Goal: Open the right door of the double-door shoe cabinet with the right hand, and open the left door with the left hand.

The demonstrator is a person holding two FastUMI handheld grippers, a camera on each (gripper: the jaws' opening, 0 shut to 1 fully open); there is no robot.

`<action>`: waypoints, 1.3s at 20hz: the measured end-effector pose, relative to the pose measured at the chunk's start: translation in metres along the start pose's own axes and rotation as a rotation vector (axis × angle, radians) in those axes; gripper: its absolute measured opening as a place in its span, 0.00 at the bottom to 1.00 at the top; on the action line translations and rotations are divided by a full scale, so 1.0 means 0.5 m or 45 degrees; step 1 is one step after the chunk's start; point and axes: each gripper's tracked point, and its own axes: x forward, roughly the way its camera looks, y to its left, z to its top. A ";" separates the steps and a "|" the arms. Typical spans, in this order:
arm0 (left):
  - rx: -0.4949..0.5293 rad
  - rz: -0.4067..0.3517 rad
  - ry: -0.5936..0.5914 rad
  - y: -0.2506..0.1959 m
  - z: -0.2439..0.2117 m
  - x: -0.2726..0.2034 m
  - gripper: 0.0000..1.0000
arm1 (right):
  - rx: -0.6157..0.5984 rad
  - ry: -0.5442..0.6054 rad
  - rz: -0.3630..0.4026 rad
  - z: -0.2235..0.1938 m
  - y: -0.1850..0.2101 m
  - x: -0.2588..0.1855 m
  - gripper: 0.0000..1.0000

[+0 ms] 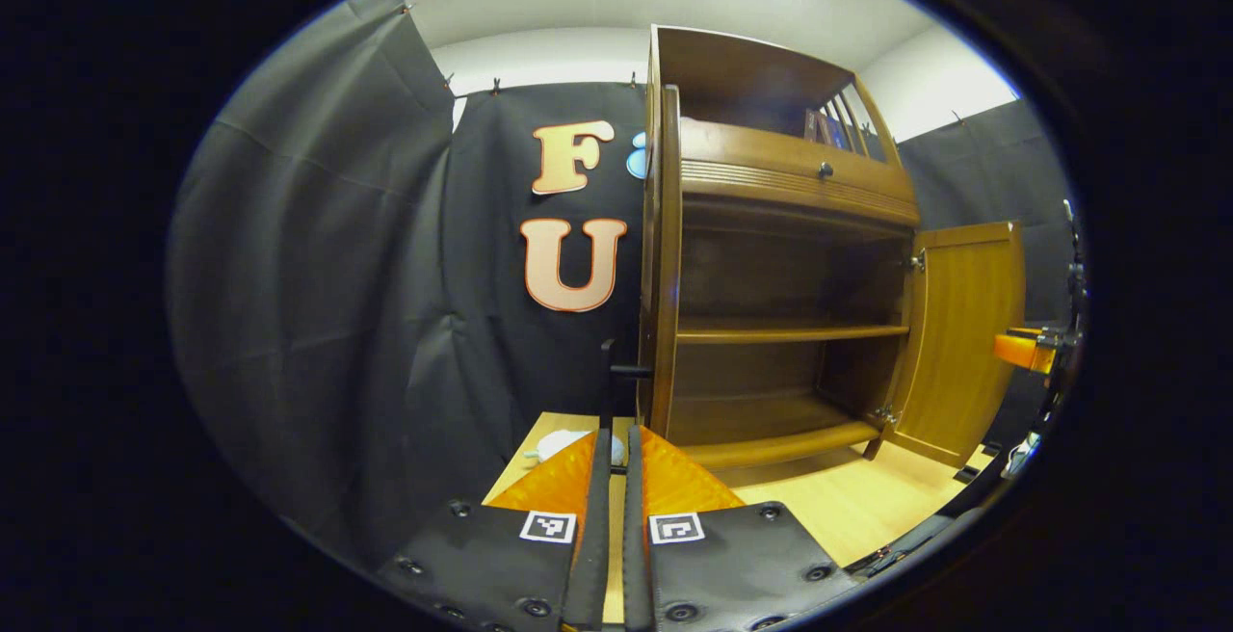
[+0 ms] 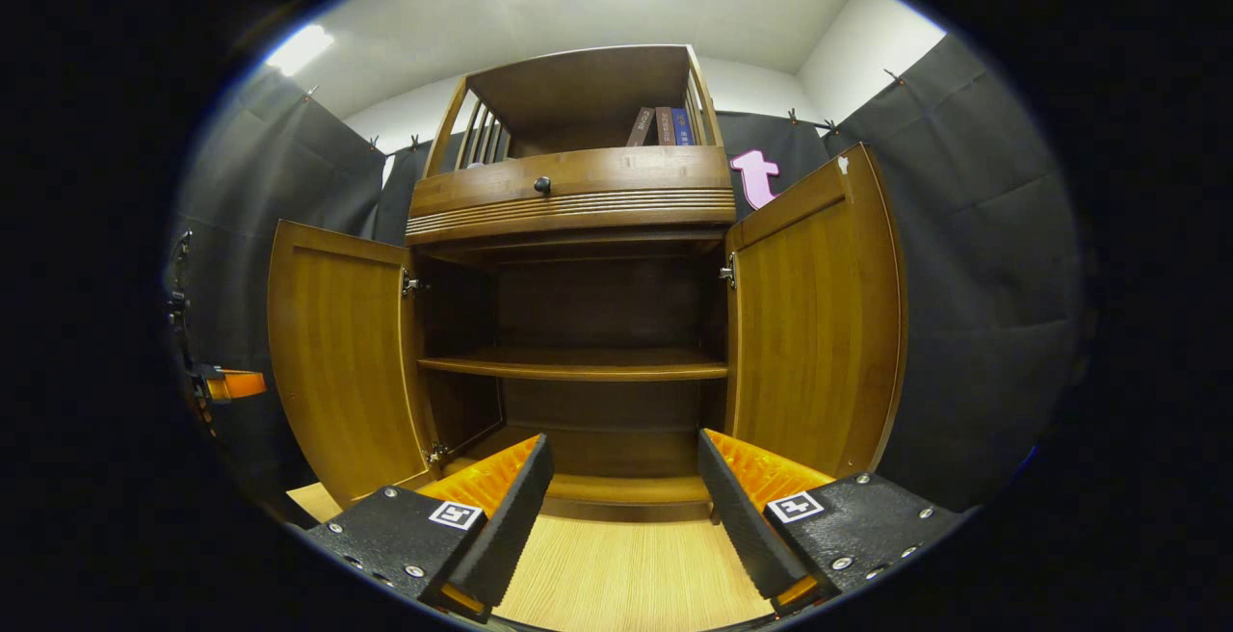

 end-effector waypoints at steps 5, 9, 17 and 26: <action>0.020 -0.014 -0.025 -0.055 0.055 -0.025 0.14 | 0.004 0.015 0.011 0.015 -0.005 0.014 0.92; 0.030 0.018 -0.003 -0.098 0.078 -0.008 0.18 | -0.017 -0.005 0.016 0.052 -0.013 0.020 0.98; 0.068 0.076 -0.039 -0.191 0.138 0.059 0.78 | -0.046 -0.056 -0.012 0.133 -0.068 0.049 0.98; 0.066 0.035 -0.105 -0.284 0.204 0.119 0.98 | -0.096 -0.075 -0.005 0.203 -0.162 0.046 0.92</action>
